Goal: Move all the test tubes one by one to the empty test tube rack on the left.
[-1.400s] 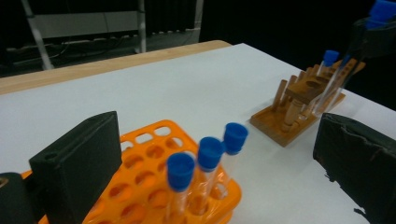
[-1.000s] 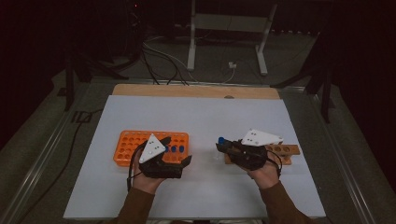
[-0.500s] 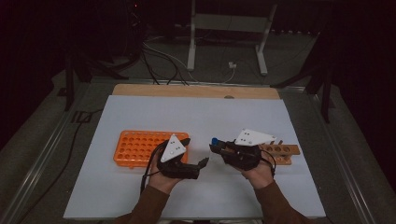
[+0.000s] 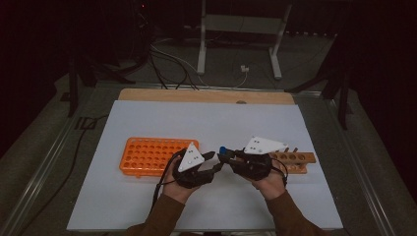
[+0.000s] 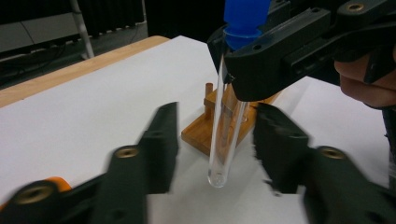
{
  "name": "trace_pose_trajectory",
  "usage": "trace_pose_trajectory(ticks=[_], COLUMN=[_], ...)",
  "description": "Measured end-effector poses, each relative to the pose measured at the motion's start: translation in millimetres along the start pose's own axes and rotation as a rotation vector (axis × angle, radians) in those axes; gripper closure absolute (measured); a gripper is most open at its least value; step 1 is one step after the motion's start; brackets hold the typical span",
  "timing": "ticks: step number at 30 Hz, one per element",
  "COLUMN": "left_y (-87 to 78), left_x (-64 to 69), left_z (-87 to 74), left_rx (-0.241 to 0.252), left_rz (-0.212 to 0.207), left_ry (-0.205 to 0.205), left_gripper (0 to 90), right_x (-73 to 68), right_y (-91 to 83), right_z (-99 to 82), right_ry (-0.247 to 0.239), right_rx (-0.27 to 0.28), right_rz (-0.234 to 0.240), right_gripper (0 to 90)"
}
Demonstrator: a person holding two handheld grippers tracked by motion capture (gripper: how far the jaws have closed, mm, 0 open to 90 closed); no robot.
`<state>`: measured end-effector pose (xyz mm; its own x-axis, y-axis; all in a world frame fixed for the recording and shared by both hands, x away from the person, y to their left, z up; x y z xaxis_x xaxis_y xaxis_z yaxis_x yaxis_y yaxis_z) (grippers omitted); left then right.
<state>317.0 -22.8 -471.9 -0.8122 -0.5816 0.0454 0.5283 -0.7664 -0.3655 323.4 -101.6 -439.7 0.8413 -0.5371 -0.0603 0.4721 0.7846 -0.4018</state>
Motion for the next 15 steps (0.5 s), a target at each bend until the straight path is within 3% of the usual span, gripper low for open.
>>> trace_pose_trajectory(ticks=[9, 15], left_y=[-0.3, 0.1], left_x=[3.9, 5.5], left_z=[0.7, 0.4], left_rx=[0.011, 0.011], left_rz=[-0.022, -0.029], left_ry=[0.016, 0.019], left_gripper=[75.7, 77.9], right_x=[-2.6, -2.4], right_y=[1.6, 0.4], right_z=[-1.5, -2.5], right_ry=[0.001, 0.004], right_rx=[-0.002, -0.003], right_rz=[0.013, 0.022], right_gripper=[76.8, 76.5])
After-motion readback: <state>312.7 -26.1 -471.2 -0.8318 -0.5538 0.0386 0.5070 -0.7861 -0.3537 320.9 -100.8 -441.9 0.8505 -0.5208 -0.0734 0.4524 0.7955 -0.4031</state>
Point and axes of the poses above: each handheld gripper's, and its own axes: y roughly forward along the jaws, z roughly out of its top, x roughly to its right, the point moved 9 cm from there along y, roughly forward along the jaws, and after that the axes turned 1 degree about x, right-handed, at the moved point
